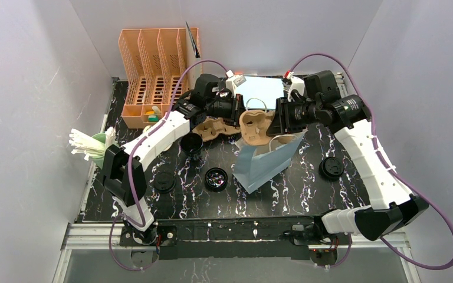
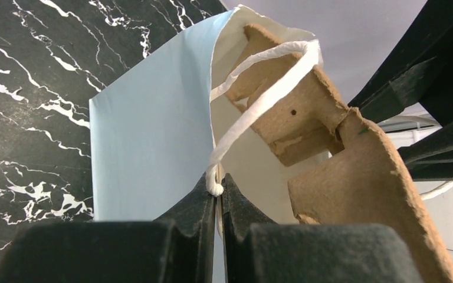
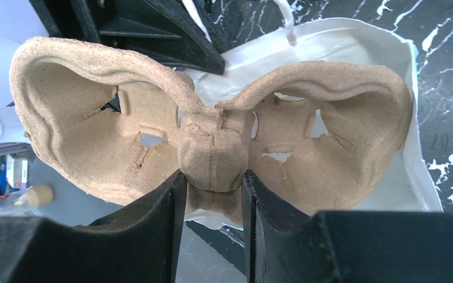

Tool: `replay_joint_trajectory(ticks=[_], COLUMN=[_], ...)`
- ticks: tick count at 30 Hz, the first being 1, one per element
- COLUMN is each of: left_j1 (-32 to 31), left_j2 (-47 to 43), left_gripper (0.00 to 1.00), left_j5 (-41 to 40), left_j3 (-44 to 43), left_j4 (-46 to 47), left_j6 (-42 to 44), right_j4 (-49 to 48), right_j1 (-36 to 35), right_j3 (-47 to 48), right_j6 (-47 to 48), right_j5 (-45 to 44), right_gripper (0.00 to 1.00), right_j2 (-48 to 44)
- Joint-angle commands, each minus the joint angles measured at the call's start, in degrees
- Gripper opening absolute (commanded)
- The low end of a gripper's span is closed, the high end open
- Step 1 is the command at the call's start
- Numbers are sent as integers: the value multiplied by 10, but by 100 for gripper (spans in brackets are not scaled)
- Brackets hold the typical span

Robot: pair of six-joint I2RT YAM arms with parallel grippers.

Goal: Pack the takeout coffee
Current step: Place the cup tray in the takeout bag.

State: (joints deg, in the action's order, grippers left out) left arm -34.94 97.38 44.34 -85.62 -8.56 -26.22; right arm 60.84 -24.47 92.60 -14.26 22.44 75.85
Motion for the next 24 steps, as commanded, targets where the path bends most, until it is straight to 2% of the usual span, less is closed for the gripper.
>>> replay_joint_trajectory(ticks=[1, 7, 9, 15, 17, 21, 24], left_j1=[3, 3, 3, 2, 2, 1, -1], left_j2=[4, 1, 1, -11, -25, -57, -78], left_gripper=[0, 2, 7, 41, 48, 57, 58], left_j5=[-15, -47, -49, -49, -53, -67, -73], left_j3=[-28, -51, -56, -53, -43, -6, 17], left_j4=[-59, -104, -106, -110, -113, -119, -130], left_j6=[42, 82, 85, 68, 64, 43, 40], right_j4=[16, 20, 19, 10, -5, -32, -44], right_j1=[3, 3, 3, 3, 3, 2, 2], right_j3=[21, 26, 27, 14, 3, -26, -42], right_j6=[14, 14, 15, 20, 18, 15, 14], right_j5=[-40, -41, -35, -14, 5, 18, 19], right_gripper=[24, 24, 24, 24, 23, 22, 21], right_j2=[-2, -3, -4, -13, -23, -43, -51])
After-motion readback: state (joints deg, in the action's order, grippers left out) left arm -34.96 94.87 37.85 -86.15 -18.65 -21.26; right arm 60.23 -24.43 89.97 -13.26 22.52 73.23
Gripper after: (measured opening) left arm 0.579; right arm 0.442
